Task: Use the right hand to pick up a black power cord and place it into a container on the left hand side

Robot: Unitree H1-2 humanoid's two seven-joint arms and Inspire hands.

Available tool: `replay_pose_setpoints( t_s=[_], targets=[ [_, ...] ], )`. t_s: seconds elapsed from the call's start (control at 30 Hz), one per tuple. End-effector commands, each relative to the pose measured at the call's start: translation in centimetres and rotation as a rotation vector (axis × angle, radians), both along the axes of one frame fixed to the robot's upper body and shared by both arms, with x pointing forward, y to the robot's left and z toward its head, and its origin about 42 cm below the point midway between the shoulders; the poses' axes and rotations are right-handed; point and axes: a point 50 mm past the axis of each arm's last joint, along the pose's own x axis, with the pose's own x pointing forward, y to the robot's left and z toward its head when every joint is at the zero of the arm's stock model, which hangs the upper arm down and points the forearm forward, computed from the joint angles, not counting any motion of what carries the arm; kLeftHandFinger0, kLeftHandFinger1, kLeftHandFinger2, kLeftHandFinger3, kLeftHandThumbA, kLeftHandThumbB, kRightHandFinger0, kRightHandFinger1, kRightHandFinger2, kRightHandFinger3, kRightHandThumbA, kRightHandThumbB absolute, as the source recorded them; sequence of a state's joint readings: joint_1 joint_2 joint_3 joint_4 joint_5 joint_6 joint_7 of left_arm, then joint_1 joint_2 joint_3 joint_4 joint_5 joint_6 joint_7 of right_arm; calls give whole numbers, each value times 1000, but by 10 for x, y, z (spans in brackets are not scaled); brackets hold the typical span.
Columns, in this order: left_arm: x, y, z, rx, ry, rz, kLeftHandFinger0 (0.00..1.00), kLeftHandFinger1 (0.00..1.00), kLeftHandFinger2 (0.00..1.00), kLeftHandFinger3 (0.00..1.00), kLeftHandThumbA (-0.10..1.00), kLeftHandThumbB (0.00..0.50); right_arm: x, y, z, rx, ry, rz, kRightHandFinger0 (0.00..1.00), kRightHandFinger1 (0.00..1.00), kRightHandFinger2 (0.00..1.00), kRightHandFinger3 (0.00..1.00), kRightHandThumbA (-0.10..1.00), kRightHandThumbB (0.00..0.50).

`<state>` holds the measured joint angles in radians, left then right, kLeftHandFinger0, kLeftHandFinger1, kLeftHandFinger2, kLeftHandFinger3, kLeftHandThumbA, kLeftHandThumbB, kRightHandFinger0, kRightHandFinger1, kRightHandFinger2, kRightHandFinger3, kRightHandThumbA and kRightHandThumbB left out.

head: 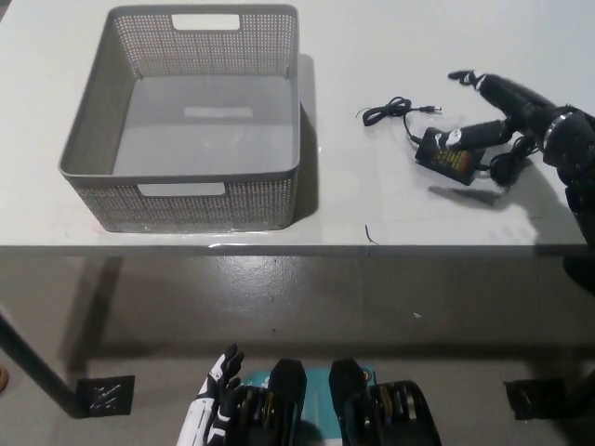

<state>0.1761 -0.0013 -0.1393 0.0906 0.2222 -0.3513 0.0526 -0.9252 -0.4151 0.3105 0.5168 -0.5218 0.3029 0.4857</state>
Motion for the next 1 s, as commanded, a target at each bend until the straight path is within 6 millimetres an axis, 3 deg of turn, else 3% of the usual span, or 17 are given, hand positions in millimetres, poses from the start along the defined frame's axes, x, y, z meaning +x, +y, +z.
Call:
replay_pose_setpoints(
  t_s=[0.0,0.33,0.97],
  targets=[
    [3,0,9,-8,-59,-10,1000,1000,1000,1000,1000,7,5,-2,26,-12,18,8,1000,1000,1000,1000,926,500],
    [2,0,8,-8,-61,-12,1000,1000,1000,1000,1000,0,11,0,0,-25,70,11,1000,1000,1000,1000,954,500],
    [5,-2,9,-5,-71,-24,1000,1000,1000,1000,1000,7,18,-1,15,-43,44,5,1000,1000,1000,1000,913,500]
  ],
)
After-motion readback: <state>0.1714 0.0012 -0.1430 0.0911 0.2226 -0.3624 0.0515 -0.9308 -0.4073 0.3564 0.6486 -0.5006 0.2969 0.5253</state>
